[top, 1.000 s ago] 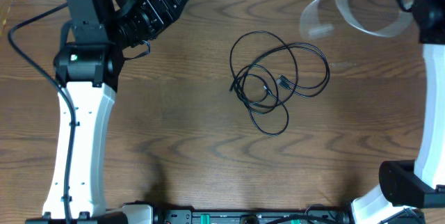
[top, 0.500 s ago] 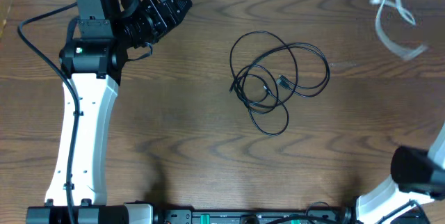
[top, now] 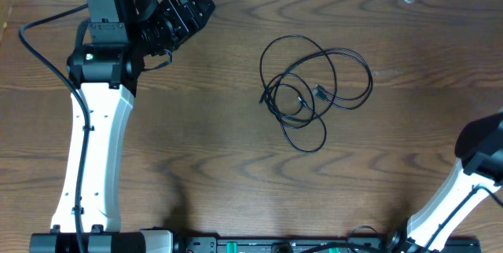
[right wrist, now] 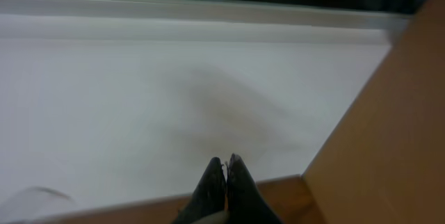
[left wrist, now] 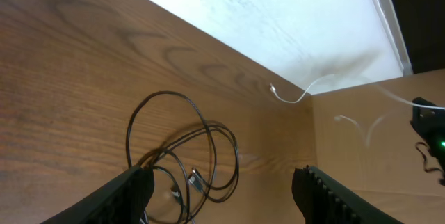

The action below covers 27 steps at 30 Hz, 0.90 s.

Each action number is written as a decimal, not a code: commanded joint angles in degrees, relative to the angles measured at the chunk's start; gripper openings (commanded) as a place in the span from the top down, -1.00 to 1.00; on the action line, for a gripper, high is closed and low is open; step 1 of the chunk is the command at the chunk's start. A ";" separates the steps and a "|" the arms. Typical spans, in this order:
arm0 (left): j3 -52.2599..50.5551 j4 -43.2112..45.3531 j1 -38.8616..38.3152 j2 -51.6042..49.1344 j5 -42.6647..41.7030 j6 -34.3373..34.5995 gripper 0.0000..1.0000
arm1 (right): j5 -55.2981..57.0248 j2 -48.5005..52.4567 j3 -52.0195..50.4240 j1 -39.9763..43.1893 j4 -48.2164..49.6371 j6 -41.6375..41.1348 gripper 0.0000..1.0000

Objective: Untangle cables

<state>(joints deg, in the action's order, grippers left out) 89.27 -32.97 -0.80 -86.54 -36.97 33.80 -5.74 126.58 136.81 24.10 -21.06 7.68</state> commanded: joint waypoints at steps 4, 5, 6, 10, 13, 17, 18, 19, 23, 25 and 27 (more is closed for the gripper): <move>0.09 0.22 0.07 -0.28 1.88 -1.20 -0.39 | 2.40 8.46 0.70 4.87 8.61 -13.99 0.98; 0.09 0.22 0.07 -0.28 1.88 -1.20 -0.39 | 2.38 9.92 0.70 5.38 9.49 -15.43 0.98; 0.09 0.22 0.07 -0.28 1.88 -1.22 -0.39 | 2.38 11.41 0.70 5.86 10.08 -16.52 0.98; 0.09 0.22 0.07 -0.28 2.14 -1.22 -0.39 | 2.38 16.85 0.70 7.15 8.76 -17.46 0.98; 0.09 0.20 0.07 -0.28 3.23 -1.20 -0.40 | 2.29 20.41 0.70 7.72 6.40 -17.22 0.98; 0.09 0.22 0.07 -0.28 3.43 -1.22 -0.39 | 2.21 23.10 0.70 8.24 3.13 -17.22 0.10; 0.09 0.20 0.07 -0.28 3.41 -1.22 -0.39 | 2.16 23.28 0.70 8.33 2.27 -17.22 -0.37; 0.09 0.20 0.07 -0.28 3.41 -1.20 -0.39 | 2.19 23.32 0.70 8.35 1.46 -17.07 -0.82; 0.09 0.20 0.07 -0.28 3.43 -1.22 -0.40 | 2.12 22.73 0.81 8.33 -0.42 -16.41 -0.98; 0.09 0.20 0.07 -0.28 3.43 -1.22 -0.40 | 1.11 22.01 0.83 8.28 -1.09 -15.28 -0.99; 0.09 0.20 0.07 -0.28 3.41 -1.22 -0.40 | -0.44 20.98 0.83 8.28 -1.68 -13.92 -0.99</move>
<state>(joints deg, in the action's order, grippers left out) 89.27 -32.95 -0.80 -86.54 -34.13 33.34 -4.19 150.78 136.79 32.18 -22.31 -8.19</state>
